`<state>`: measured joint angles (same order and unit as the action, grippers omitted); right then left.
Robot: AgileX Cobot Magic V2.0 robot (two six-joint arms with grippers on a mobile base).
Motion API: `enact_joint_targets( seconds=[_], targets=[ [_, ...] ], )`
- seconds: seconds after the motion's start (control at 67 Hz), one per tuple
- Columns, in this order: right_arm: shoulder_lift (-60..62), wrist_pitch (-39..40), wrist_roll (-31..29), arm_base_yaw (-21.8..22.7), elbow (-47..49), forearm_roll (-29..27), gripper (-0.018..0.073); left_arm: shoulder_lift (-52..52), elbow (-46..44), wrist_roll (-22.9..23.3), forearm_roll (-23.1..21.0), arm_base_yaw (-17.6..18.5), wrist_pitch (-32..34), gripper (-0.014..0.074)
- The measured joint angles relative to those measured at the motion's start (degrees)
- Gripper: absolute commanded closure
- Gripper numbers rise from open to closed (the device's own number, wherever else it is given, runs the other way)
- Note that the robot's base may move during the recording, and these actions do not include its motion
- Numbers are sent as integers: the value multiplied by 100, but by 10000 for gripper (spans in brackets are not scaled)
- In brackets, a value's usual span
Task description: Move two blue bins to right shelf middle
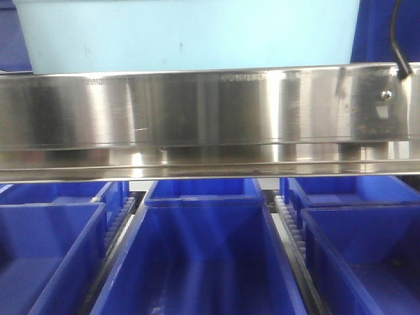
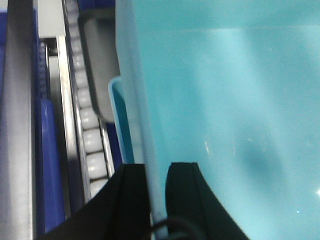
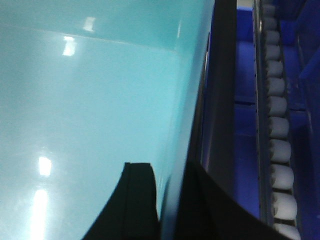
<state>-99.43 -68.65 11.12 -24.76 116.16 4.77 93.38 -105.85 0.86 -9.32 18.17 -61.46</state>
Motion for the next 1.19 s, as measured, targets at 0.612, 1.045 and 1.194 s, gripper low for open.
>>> enact_joint_targets(
  seconds=[0.612,1.045,1.194],
  targets=[
    [12,9,-62,0,-73,50,83,1,89,-20,-80,0,-66,66],
    [713,-113,-1,0,-83,120,73,-576,78,-86,273,0,-123,39],
    [756,-150,9,0,-186,120,106,-625,154,-86,342,0,-214,80]
  ],
)
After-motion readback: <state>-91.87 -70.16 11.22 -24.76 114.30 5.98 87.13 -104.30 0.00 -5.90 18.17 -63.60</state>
